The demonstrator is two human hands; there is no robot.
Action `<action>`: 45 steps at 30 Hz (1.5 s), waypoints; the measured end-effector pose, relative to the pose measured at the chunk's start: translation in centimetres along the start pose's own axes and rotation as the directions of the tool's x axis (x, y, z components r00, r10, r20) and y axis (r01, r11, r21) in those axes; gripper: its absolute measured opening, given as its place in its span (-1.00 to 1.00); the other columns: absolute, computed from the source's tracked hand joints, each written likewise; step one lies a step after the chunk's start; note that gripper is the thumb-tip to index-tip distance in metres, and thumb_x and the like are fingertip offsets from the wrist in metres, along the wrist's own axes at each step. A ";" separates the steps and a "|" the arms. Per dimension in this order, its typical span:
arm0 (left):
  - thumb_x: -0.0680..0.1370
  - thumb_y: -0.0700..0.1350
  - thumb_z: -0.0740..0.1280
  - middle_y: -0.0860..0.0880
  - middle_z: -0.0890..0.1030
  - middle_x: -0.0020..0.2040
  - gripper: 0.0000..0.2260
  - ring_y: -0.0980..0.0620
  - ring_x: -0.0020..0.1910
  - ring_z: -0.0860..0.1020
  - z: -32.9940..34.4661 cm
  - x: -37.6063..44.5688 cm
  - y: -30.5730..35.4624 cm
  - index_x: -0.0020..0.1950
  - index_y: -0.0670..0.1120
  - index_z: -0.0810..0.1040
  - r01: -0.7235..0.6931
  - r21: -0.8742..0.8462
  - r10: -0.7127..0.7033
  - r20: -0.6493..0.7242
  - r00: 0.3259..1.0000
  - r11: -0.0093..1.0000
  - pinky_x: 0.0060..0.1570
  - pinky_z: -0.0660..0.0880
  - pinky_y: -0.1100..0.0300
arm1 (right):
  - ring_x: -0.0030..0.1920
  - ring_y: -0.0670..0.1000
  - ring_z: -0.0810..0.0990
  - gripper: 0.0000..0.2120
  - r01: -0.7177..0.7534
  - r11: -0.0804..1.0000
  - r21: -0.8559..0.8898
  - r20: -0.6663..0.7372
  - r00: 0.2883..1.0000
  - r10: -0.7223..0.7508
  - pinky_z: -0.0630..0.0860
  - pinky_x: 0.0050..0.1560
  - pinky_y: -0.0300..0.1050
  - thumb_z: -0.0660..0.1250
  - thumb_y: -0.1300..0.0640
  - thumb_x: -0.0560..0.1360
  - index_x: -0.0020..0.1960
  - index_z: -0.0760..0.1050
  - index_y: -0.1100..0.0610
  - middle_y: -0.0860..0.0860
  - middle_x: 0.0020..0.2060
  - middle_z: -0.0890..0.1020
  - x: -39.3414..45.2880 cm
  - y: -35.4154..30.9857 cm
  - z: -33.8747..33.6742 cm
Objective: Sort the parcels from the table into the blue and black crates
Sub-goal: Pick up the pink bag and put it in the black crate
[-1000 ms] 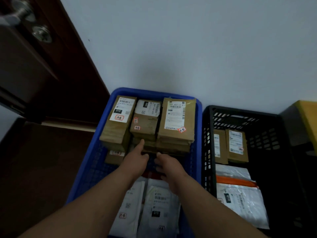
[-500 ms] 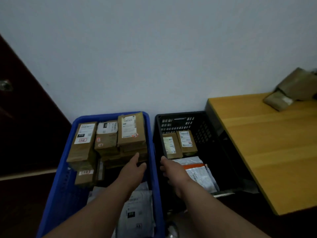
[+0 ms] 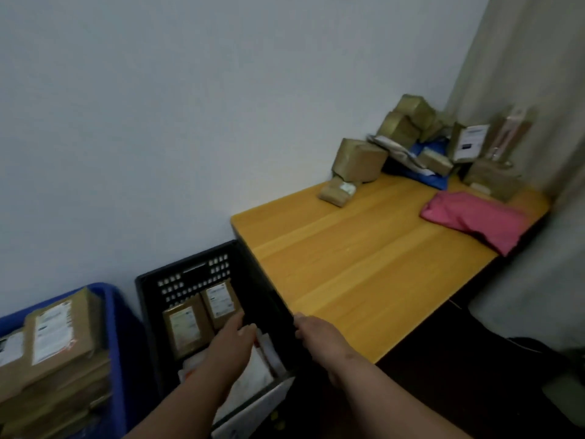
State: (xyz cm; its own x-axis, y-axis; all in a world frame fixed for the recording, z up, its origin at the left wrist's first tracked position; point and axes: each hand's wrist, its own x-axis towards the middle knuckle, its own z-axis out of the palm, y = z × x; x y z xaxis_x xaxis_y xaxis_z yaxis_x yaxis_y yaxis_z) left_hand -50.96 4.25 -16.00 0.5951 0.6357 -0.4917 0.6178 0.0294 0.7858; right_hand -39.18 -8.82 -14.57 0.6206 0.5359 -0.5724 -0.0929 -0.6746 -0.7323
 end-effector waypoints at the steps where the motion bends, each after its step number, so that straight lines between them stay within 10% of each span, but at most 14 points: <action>1: 0.66 0.02 0.16 -0.07 0.26 0.53 -0.52 -0.10 0.44 0.32 2.6 0.9 1.6 0.56 -0.01 0.16 0.012 -0.008 -0.011 0.027 1.000 1.000 0.34 0.34 0.05 | 0.25 0.17 0.53 -0.55 -0.006 1.000 0.003 -0.023 1.000 0.006 0.44 0.19 -0.01 0.08 -0.10 0.64 0.27 0.51 0.21 0.18 0.22 0.58 0.8 0.9 -3.2; 11: 0.65 0.07 0.16 -0.07 0.25 0.53 -0.52 -0.12 0.44 0.31 21.5 6.2 14.8 0.55 0.02 0.19 -0.025 0.074 0.010 0.199 0.980 0.997 0.34 0.33 0.02 | 0.33 0.14 0.43 -0.51 -0.093 0.994 0.065 -0.168 0.980 0.102 0.35 0.36 0.12 0.02 -0.15 0.67 0.39 0.39 0.15 0.09 0.35 0.46 6.4 6.1 -25.4; 26: 0.66 0.04 0.14 -0.11 0.27 0.52 -0.55 -0.14 0.44 0.31 40.0 19.5 27.3 0.54 -0.03 0.23 -0.041 0.093 0.016 0.257 0.966 0.995 0.36 0.33 -0.01 | -0.15 -0.14 0.48 -0.78 -0.138 0.986 -0.097 -0.296 0.950 0.104 0.34 -0.27 -0.29 0.15 -0.09 0.63 0.10 0.45 0.01 -0.09 -0.09 0.54 17.8 12.0 -46.5; 35: 0.65 0.00 0.18 -0.12 0.36 0.47 -0.58 -0.12 0.39 0.38 45.7 24.8 33.2 0.49 -0.08 0.32 -0.080 0.143 0.050 0.199 0.979 0.987 0.29 0.36 0.06 | 0.33 0.12 0.42 -0.49 -0.188 0.913 -0.362 -0.303 0.950 0.075 0.38 0.31 -0.11 0.25 -0.06 0.58 0.48 0.31 0.07 0.10 0.38 0.42 24.6 13.5 -54.5; 45: 0.65 -0.02 0.18 -0.15 0.45 0.40 -0.64 -0.11 0.34 0.44 49.5 27.4 36.1 0.43 -0.10 0.41 0.105 0.120 -0.097 -0.071 0.993 0.987 0.22 0.38 0.14 | 0.53 0.27 -0.04 -0.17 -0.061 0.549 -0.834 -0.083 0.996 -0.016 0.02 0.49 0.26 0.25 -0.12 0.51 0.59 -0.20 -0.09 0.17 0.57 -0.13 34.6 15.4 -61.1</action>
State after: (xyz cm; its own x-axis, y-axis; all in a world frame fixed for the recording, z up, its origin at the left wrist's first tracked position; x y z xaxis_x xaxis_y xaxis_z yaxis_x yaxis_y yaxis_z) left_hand 13.08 -15.51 -19.67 0.4948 0.6828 -0.5375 0.7336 0.0033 0.6796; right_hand 28.42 -31.64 -23.13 0.6845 0.5026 -0.5281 0.5604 -0.8260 -0.0598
